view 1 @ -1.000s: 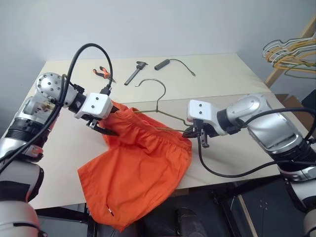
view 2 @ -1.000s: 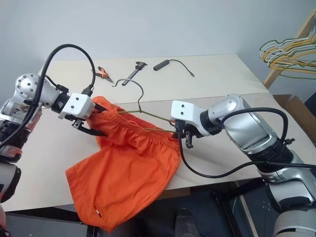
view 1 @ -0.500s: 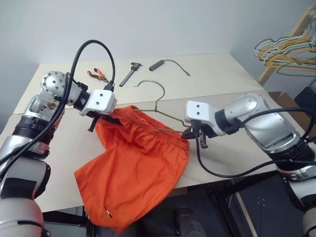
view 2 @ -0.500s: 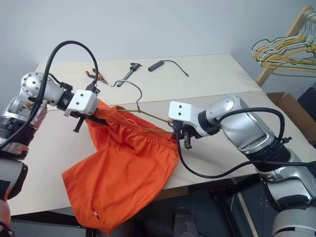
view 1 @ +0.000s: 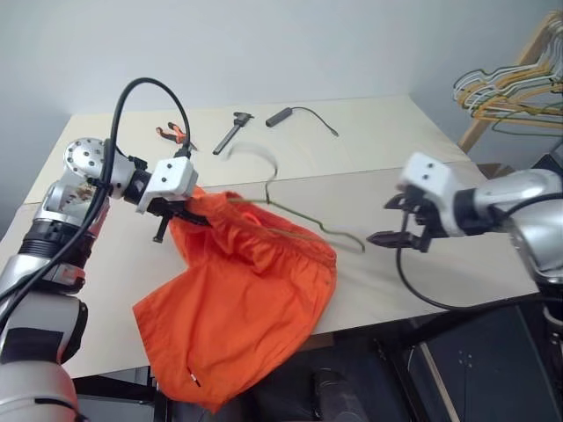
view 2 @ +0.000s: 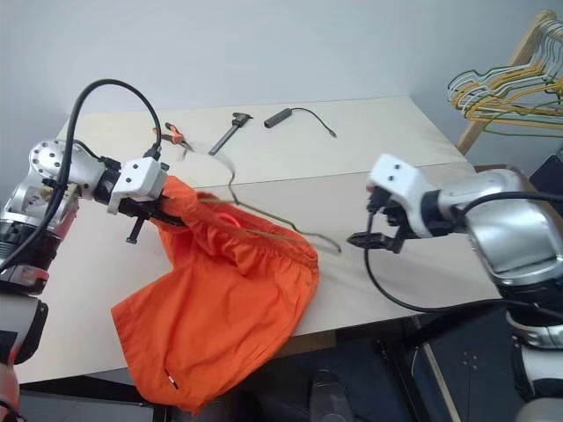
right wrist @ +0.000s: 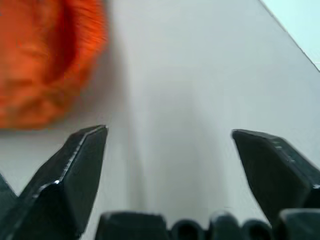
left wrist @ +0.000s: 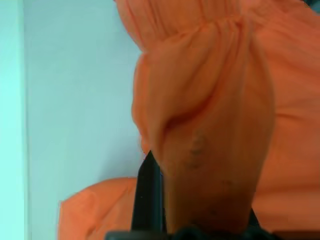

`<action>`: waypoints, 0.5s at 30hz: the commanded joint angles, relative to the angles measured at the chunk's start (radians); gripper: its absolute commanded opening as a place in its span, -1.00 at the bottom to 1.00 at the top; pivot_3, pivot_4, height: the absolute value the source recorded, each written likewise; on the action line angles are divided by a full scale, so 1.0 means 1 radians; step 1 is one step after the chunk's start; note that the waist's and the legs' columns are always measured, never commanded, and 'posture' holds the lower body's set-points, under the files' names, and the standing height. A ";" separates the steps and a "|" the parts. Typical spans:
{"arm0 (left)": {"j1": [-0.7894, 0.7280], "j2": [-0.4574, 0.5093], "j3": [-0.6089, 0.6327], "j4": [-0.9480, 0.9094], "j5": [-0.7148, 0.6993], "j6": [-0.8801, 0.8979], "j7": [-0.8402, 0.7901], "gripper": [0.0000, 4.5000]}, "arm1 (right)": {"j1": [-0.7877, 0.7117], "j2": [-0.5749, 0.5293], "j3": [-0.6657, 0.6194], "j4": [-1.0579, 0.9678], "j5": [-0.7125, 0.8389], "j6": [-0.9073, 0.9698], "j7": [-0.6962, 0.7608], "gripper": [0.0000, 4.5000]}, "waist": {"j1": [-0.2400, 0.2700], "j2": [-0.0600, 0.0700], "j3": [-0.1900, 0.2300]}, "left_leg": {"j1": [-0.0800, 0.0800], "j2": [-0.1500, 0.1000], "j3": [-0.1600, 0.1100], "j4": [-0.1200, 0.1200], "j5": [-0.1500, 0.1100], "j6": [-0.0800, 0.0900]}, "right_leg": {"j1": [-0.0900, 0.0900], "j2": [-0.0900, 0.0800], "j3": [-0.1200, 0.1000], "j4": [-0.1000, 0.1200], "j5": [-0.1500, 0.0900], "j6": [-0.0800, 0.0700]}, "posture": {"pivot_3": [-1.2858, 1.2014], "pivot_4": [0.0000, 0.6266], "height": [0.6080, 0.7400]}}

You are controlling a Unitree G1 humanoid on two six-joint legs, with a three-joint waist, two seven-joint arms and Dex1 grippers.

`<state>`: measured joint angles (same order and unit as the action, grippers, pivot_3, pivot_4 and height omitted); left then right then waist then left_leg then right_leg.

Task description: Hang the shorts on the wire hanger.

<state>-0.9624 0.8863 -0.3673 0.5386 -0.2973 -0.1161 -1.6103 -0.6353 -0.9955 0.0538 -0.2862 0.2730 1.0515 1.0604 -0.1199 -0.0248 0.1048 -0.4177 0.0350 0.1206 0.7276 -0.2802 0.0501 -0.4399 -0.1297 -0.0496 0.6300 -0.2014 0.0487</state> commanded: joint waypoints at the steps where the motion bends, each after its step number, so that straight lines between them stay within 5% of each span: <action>1: -0.010 -0.002 0.054 -0.007 -0.005 0.040 -0.004 -1.00 | 0.104 0.010 -0.194 -0.086 0.097 0.075 -0.029 0.99 | 0.001 0.000 0.000 | 0.000 0.000 0.000 0.000 0.000 0.000 | 0.000 0.000 0.000 0.000 0.000 0.000 | -0.13 -0.78 1.00; 6: -0.029 -0.013 0.056 0.024 -0.001 0.071 -0.004 -1.00 | 0.304 0.121 -0.315 -0.251 0.221 0.160 -0.095 0.99 | -0.003 0.000 0.000 | 0.001 0.000 -0.001 0.001 -0.001 0.002 | 0.001 0.000 0.001 0.000 0.000 0.000 | -0.13 -0.75 1.00; 15: -0.061 -0.026 0.058 0.063 0.010 0.091 -0.004 -1.00 | 0.321 0.499 -0.207 -0.336 0.266 0.250 -0.417 0.99 | -0.004 0.000 0.000 | 0.004 0.000 -0.001 0.001 -0.004 0.006 | 0.002 0.000 0.003 0.002 0.001 0.000 | -0.12 -0.73 1.00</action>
<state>-0.9916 0.8540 -0.3409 0.6038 -0.2794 -0.0342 -1.6110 -0.2940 -0.5073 -0.1525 -0.5988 0.5337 1.2938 0.6945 -0.1242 -0.0245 0.1049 -0.4143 0.0343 0.1200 0.7284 -0.2838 0.0562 -0.4386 -0.1296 -0.0459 0.6322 -0.2001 0.0490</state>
